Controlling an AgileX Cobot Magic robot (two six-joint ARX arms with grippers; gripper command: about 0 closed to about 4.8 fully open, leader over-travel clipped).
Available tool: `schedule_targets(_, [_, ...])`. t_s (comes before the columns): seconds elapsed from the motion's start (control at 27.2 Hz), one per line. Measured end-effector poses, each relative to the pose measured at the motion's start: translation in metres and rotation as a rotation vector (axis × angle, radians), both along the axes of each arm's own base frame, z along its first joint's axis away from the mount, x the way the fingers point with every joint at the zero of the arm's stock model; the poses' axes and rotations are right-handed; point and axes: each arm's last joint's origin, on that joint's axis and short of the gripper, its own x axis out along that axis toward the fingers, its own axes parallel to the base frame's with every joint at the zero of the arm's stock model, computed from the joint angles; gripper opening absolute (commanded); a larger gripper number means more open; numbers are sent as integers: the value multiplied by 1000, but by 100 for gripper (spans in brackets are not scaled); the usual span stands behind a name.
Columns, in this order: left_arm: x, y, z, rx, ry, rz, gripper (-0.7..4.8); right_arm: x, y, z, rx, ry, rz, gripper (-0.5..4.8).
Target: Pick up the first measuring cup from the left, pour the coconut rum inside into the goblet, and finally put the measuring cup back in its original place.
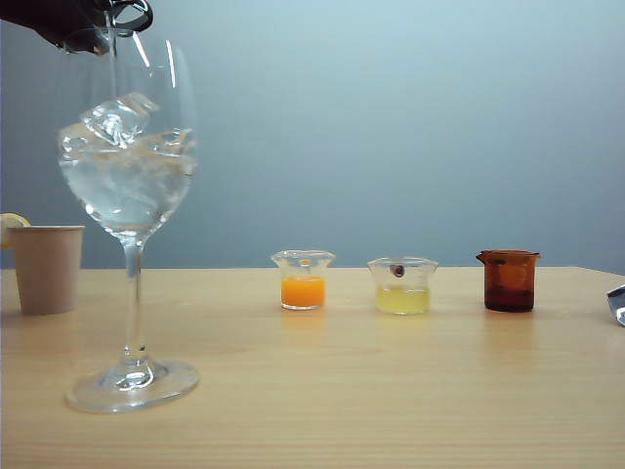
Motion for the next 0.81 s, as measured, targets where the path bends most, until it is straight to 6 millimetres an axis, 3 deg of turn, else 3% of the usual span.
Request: schedule_targets(0.81, [3, -13, 0, 44, -51, -70, -5, 0, 0, -3, -27, 15, 1, -3])
